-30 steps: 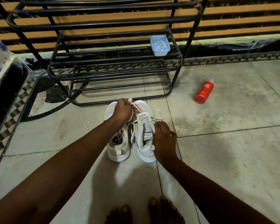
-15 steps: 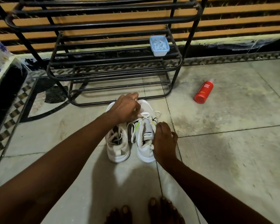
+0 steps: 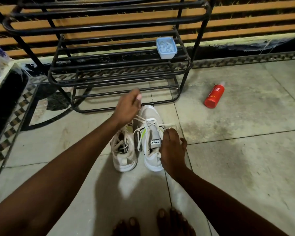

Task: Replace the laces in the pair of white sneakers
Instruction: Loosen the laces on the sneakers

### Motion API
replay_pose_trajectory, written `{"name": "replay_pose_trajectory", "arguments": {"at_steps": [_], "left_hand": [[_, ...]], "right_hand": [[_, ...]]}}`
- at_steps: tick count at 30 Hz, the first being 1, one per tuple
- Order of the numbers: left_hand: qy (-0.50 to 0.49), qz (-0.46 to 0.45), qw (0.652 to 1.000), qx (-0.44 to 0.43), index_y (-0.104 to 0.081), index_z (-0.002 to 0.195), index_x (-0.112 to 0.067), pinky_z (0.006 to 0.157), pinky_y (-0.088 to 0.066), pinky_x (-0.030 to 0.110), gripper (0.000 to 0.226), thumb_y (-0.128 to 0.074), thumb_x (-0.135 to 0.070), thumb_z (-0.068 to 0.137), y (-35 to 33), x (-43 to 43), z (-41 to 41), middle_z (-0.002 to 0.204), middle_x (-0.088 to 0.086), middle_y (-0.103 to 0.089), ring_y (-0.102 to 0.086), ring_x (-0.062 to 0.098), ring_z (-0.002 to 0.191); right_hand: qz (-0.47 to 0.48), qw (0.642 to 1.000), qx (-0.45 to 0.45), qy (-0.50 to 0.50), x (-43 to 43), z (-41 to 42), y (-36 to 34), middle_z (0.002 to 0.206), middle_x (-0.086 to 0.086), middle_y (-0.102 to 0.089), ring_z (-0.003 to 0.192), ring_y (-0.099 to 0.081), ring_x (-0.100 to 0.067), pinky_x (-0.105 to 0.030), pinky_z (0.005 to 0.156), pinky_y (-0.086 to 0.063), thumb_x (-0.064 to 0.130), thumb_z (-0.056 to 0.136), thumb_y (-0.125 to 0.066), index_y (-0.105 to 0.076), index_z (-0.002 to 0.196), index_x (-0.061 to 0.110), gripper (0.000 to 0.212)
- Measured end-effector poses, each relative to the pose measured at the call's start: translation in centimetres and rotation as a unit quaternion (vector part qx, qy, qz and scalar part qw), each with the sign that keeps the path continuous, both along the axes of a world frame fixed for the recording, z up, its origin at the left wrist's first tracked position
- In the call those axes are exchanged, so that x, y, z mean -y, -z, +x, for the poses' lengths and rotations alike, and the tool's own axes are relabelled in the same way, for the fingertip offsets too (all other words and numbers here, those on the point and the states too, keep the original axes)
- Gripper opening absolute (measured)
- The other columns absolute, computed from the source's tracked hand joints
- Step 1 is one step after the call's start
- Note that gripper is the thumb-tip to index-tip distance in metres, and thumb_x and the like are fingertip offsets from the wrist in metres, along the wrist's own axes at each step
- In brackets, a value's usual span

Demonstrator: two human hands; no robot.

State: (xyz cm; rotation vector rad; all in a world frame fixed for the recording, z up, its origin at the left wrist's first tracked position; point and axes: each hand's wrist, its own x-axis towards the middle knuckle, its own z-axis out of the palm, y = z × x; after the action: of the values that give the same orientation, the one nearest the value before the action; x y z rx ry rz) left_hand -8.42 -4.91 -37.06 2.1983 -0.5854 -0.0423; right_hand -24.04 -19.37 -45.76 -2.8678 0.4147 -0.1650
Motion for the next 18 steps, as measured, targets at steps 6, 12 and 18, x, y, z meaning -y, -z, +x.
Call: {"name": "replay_pose_trajectory", "arguments": {"at_steps": [6,12,18], "left_hand": [[0.133,0.316,0.931,0.126,-0.076,0.094,-0.020,0.074,-0.047,0.037,0.011,-0.073,-0.031,0.092,1.4,0.7,-1.0,0.091,-0.002,-0.067,-0.050,0.022,0.096],[-0.087,-0.072,0.991,-0.065,-0.059,0.088,-0.002,0.080,-0.046,0.040,0.015,-0.059,-0.011,0.100,0.7,-0.2,-0.9,0.100,0.014,-0.066,-0.062,0.029,0.097],[-0.045,-0.186,0.966,-0.172,-0.043,0.088,-0.009,0.066,-0.044,0.040,0.024,-0.034,-0.008,0.111,1.8,1.2,-2.9,0.076,0.009,-0.048,-0.047,0.021,0.063]], "right_hand": [[-0.010,1.000,-0.011,-0.003,0.1,0.0,-0.1,0.131,-0.004,-0.054,0.129,-0.049,-0.021,-0.053,0.098,-0.043,0.011,0.081,-0.058,-0.058,0.125,0.013,0.045],[-0.009,0.999,-0.033,-0.009,0.0,0.2,-0.2,0.136,-0.001,-0.049,0.133,-0.044,-0.018,-0.052,0.102,-0.040,0.013,0.084,-0.054,-0.053,0.131,0.015,0.047],[-0.011,1.000,-0.017,-0.009,0.1,0.1,-0.1,0.132,-0.003,-0.053,0.130,-0.048,-0.021,-0.053,0.098,-0.043,0.012,0.080,-0.054,-0.058,0.126,0.014,0.046]]}}
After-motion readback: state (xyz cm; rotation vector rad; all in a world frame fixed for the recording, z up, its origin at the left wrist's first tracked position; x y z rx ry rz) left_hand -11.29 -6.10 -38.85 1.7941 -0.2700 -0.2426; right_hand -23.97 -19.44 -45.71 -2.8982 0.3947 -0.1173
